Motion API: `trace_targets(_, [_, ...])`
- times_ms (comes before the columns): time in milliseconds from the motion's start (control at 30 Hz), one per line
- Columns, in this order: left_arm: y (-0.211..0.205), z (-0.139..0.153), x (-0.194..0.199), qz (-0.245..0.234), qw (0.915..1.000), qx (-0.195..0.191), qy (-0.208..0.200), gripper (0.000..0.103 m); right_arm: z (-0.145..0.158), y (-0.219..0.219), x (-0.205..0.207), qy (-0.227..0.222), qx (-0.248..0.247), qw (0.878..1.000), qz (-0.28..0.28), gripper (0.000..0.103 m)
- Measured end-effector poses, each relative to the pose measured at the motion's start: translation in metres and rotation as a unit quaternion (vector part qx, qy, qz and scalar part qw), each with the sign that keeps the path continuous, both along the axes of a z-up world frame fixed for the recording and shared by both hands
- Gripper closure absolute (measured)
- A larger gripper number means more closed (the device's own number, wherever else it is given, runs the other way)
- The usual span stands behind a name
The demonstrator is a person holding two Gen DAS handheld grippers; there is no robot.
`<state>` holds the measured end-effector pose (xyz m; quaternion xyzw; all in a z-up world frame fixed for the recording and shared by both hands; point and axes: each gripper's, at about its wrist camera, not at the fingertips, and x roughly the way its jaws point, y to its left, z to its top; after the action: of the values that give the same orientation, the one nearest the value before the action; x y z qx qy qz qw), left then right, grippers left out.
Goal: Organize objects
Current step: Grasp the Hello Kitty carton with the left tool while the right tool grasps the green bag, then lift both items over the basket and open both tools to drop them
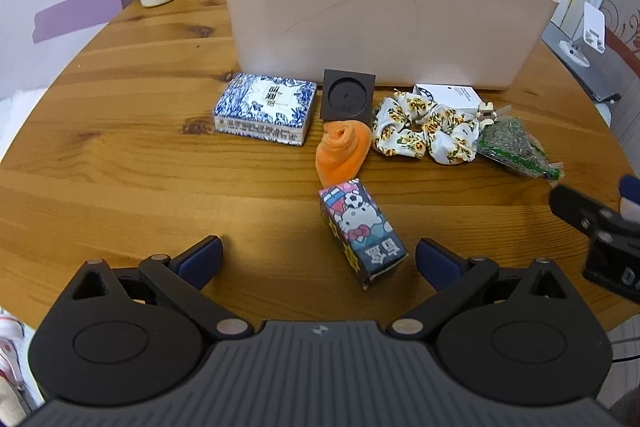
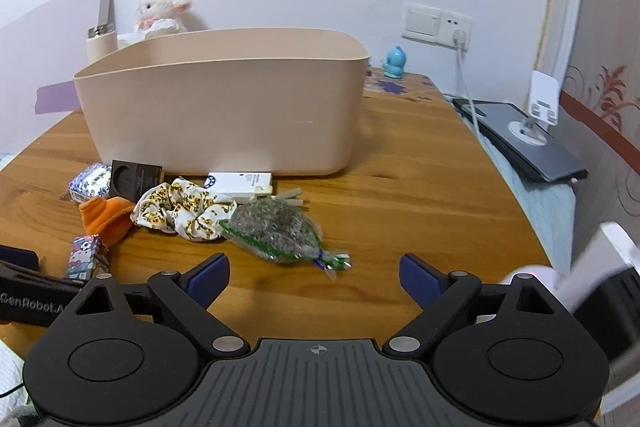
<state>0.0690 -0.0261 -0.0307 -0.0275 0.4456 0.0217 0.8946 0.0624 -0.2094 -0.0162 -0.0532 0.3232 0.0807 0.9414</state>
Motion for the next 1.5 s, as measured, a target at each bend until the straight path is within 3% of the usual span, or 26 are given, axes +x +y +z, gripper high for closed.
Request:
trace_targets(233, [0.004,0.001,0.003,-0.019,0.9996,0.019,-0.012,0.016,-0.013,0.017,0.022,0.006,-0.009,1.0,0.028,0.018])
trace_targets(300, [0.006,0.002,0.003,-0.023,0.9994,0.019,-0.016,0.023,-0.016,0.021,0.028,0.011,-0.013,0.999,0.03,0.03])
trace_targets(333, [0.007,0.003,0.003,-0.024,0.9994,0.019,-0.019,0.03,-0.018,0.022,0.031,0.014,-0.014,0.999,0.033,0.033])
trace_targets(400, [0.009,0.005,0.003,-0.027,0.9992,0.018,-0.021,0.04,-0.02,0.027,0.033,0.015,-0.019,0.999,0.038,0.056])
trace_targets(467, [0.009,0.006,0.003,-0.034,0.999,0.017,-0.023,0.059,-0.02,0.03,0.031,0.012,-0.023,0.999,0.041,0.064])
trace_targets(567, [0.01,0.008,0.002,-0.043,0.9987,0.012,-0.023,0.078,-0.018,0.031,0.026,0.004,-0.026,0.999,0.041,0.067])
trace_targets(767, [0.014,0.012,-0.004,-0.047,0.9985,0.007,-0.026,0.078,0.0,0.025,0.012,-0.015,-0.02,0.999,0.029,0.069])
trace_targets(1067, [0.029,0.054,-0.012,-0.04,0.995,0.003,-0.092,0.078,0.053,0.024,0.008,-0.081,-0.001,0.997,0.016,0.069])
trace_targets(1367, [0.035,0.104,0.027,-0.026,0.9832,0.024,-0.179,0.078,0.091,0.033,0.041,-0.131,0.012,0.991,0.003,0.069])
trace_targets(1500, [0.031,0.116,0.06,-0.025,0.981,0.033,-0.189,0.078,0.098,0.038,0.066,-0.132,0.015,0.991,0.001,0.069])
